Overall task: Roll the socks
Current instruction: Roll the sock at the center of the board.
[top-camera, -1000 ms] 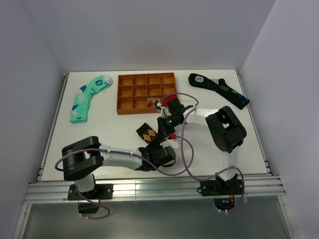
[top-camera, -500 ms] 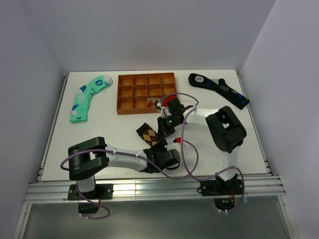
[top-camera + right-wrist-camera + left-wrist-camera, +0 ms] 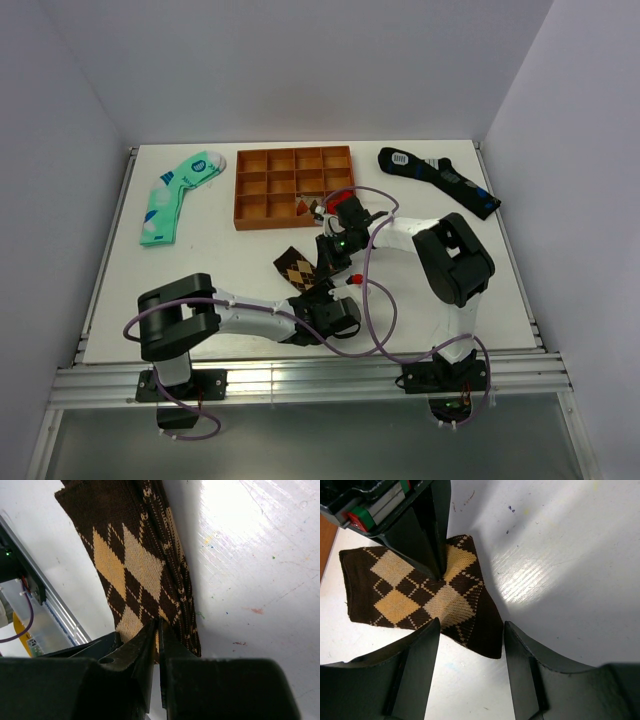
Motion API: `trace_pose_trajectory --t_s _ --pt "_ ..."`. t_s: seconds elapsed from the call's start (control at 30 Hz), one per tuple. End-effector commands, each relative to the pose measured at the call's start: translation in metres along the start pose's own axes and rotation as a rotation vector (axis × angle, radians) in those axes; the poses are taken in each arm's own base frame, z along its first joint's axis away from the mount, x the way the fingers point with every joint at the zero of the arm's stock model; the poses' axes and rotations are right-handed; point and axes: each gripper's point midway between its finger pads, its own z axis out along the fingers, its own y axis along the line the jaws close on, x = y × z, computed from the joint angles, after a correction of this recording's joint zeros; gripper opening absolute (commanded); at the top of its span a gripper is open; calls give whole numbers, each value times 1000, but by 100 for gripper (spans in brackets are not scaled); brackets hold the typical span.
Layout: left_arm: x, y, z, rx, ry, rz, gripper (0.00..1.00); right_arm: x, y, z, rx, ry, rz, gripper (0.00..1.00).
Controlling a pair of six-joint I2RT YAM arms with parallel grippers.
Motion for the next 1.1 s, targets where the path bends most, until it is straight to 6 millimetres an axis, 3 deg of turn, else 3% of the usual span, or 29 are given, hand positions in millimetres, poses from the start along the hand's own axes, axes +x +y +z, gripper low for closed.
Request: trace_pose_trajectory --t_s 0.0,0.3,0.6,1.07 --pt "-15 2 -3 -18 -38 6 60 -8 -5 -5 26 -24 -15 14" --pt "-21 2 6 21 -30 -17 61 -8 -5 -6 22 -27 -16 14" --pt "-16 -1 11 78 -9 -48 54 -8 -2 -7 11 -32 -17 13" --pt "-7 -15 18 213 21 -171 29 -9 -3 -7 10 -35 -13 13"
